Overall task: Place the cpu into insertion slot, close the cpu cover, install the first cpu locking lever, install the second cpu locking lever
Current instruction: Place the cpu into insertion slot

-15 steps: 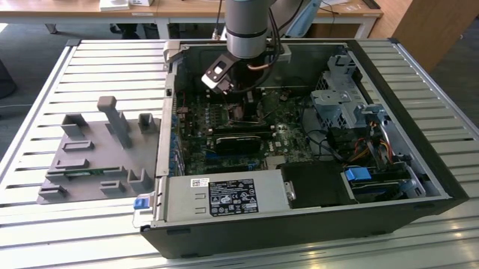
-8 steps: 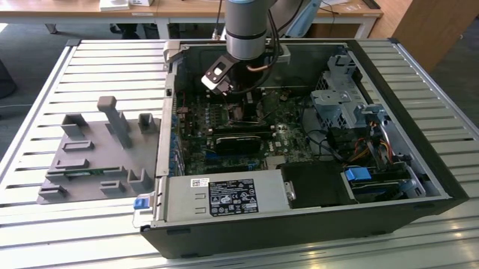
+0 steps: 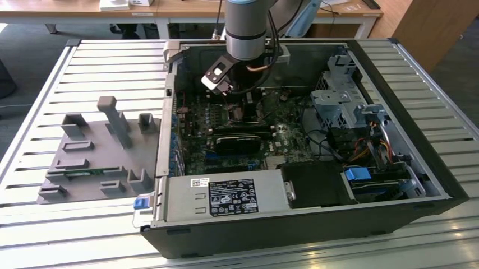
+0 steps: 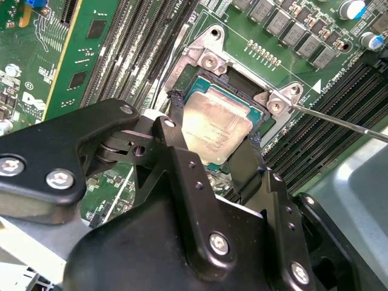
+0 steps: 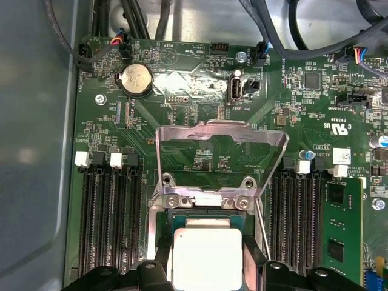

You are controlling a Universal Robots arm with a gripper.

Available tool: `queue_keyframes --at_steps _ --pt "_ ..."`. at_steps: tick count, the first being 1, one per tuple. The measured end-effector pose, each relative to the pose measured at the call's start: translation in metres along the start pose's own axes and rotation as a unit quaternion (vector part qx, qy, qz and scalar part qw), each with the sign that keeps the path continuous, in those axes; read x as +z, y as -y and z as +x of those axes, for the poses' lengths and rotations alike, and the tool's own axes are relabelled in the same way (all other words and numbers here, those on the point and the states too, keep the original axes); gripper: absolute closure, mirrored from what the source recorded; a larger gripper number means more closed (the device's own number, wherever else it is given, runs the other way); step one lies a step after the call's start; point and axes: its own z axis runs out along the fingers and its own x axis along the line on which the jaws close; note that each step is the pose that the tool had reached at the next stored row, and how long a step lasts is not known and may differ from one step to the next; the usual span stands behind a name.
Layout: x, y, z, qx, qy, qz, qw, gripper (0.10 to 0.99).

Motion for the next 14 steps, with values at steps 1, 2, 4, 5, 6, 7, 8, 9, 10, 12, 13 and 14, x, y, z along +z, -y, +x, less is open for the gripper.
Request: queue_keyframes --at_steps 1,2,4,5,6,7,8,9,10,12,13,14 --pt "0.0001 0.0000 0.0000 0.000 0.0000 0.0000 1.0000 0.545" --pt "0.0001 0.0000 0.0000 0.000 0.0000 0.0000 1.0000 0.545" --pt "0.0002 0.0000 0.0001 0.000 0.0000 0.0000 1.0000 0.545" --pt "0.0005 -0.0001 0.0002 0.000 -0.0003 -0.0003 1.0000 0.545" --pt "0.0006 -0.0001 0.0002 0.000 -0.0003 -0.0003 1.0000 0.533" --pt "0.0007 -0.0001 0.0003 0.000 -0.0005 -0.0004 1.0000 0.533" --pt "0.0007 -0.0001 0.0002 0.000 -0.0003 -0.0003 1.0000 0.471" --pt "0.0006 0.0000 0.0001 0.000 -0.0001 -0.0001 1.0000 0.471" --pt "0.0006 0.0000 0.0001 0.000 -0.0001 -0.0001 1.0000 0.471" --pt "0.0006 0.0000 0.0002 0.000 -0.0002 -0.0001 1.0000 0.471" --pt "0.0007 0.0000 0.0004 0.000 -0.0005 -0.0001 1.0000 0.471" --pt "0.0008 0.0000 0.0008 0.000 -0.0008 -0.0001 1.0000 0.471"
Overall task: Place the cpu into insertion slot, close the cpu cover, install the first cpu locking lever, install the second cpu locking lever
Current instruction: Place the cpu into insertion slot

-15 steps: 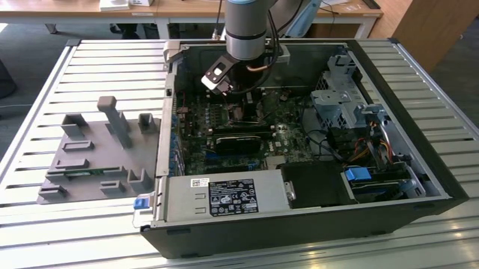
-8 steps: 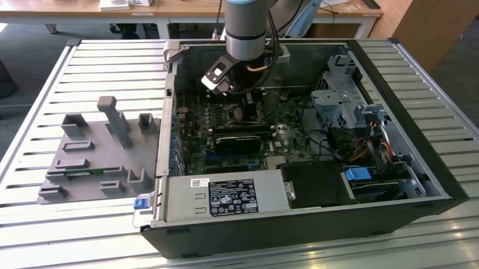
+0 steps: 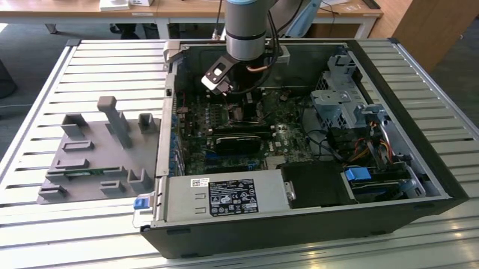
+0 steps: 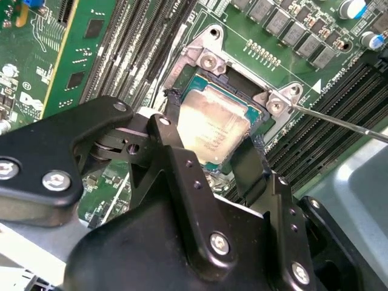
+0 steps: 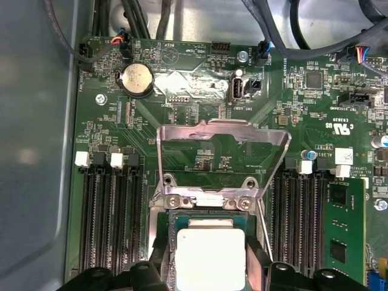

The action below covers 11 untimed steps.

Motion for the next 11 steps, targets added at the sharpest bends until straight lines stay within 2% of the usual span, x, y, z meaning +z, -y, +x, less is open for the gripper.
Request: queue_keyframes --at_steps 11 --pt "-0.0015 -0.0001 0.0012 0.000 -0.0010 0.0001 1.0000 0.471"
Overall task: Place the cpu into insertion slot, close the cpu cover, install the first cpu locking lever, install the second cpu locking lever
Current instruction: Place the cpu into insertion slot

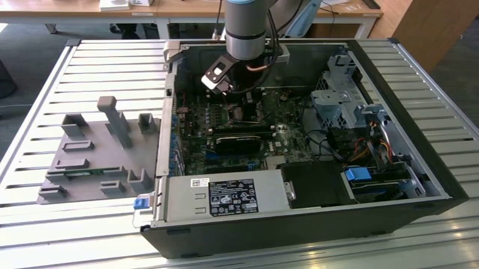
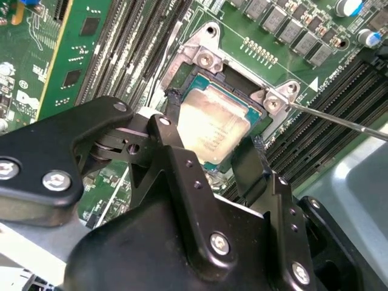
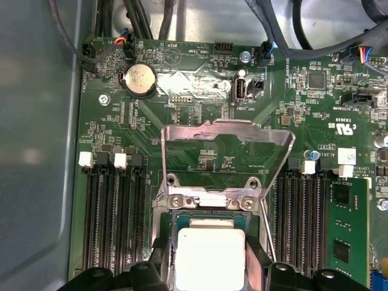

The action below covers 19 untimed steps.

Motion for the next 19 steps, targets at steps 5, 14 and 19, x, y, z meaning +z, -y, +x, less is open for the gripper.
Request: queue_keyframes --at_steps 5,14,19 --pt "-0.0077 -0.0004 -0.0004 0.000 -0.0001 0.0002 1.0000 0.471" --pt "-0.0122 -0.0007 -0.0041 0.000 0.0006 0.0003 1.0000 0.902" --pt "-0.0132 -0.0007 -0.0042 0.000 0.0007 0.0003 1.0000 0.980"
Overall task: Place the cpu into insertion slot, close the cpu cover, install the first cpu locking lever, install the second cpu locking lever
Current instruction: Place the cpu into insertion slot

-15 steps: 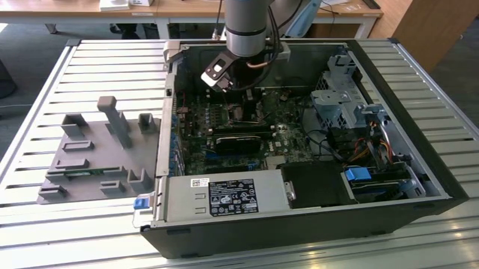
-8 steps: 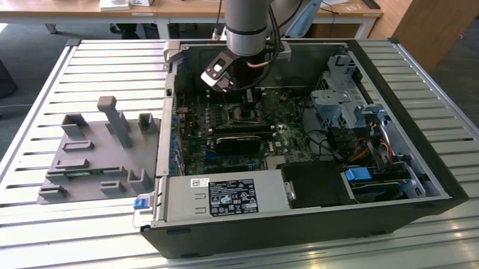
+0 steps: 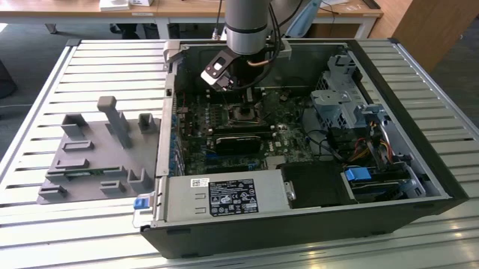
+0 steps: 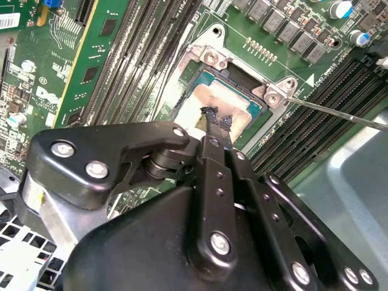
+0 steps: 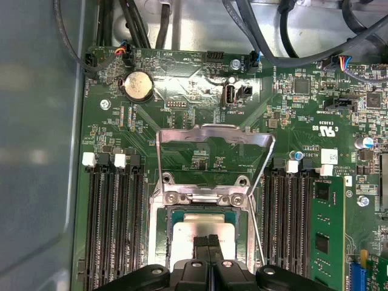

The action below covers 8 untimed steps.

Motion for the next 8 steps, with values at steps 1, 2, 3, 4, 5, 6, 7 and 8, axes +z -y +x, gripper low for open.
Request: queue_keyframes --at_steps 1,2,3,4,5,6,7,8 --pt "-0.0002 0.0000 0.0000 0.000 0.0000 0.0000 1.0000 0.980" --pt "-0.0005 0.0000 0.0000 0.000 0.0000 0.0000 1.0000 0.980" --pt "-0.0007 0.0000 0.0000 0.000 0.0000 0.0000 1.0000 0.980" --pt "-0.0007 -0.0001 0.0000 0.000 -0.0001 -0.0001 1.0000 0.980" --pt "-0.0008 -0.0001 0.0000 0.000 -0.0001 -0.0001 1.0000 0.980" --pt "-0.0010 -0.0001 0.0000 0.000 0.0000 0.0000 1.0000 0.980" --pt "-0.0012 -0.0001 -0.0001 0.000 0.0001 0.0000 1.0000 0.980" --pt "-0.0014 -0.0001 -0.0001 0.000 0.0001 0.0001 1.0000 0.980"
